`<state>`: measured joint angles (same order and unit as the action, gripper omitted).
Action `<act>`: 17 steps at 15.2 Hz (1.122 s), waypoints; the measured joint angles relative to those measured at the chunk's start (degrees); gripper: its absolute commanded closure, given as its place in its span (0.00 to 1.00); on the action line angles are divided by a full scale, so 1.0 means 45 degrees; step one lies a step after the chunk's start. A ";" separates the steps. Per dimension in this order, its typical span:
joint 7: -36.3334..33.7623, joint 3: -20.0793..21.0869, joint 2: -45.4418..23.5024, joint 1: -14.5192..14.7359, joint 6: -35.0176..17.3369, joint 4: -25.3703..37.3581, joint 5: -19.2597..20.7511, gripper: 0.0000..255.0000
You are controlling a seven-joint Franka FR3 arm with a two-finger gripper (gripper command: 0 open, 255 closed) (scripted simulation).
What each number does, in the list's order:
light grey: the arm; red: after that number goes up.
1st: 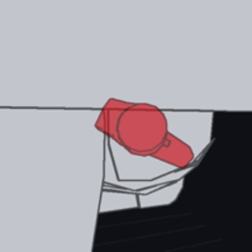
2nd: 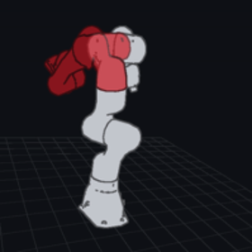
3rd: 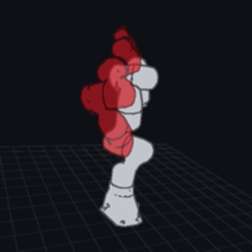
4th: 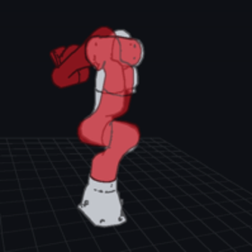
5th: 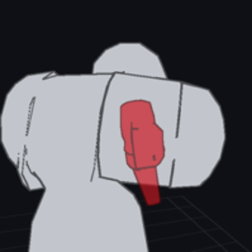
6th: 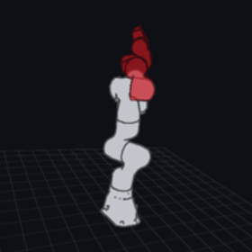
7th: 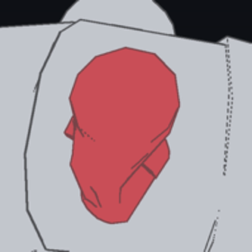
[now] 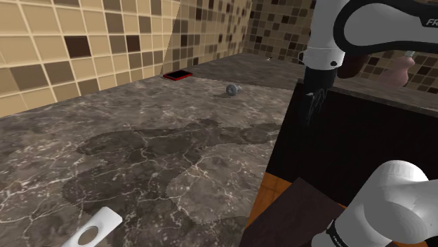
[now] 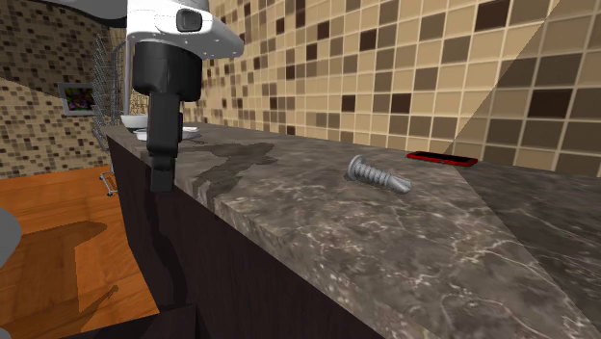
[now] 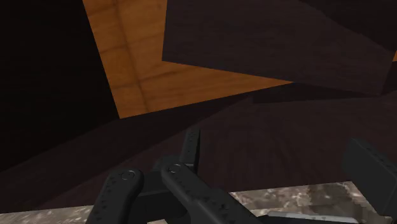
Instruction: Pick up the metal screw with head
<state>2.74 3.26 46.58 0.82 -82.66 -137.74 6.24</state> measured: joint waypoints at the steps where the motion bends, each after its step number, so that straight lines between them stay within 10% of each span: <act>1: 0.0000 0.0000 0.0000 0.0000 0.0000 0.0000 0.0000 0.00; 17: -0.2464 -0.0050 -0.5753 -0.0531 -0.4123 0.3951 -0.1840 0.00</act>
<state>-8.35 3.03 20.69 -1.57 -101.22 -119.96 -2.04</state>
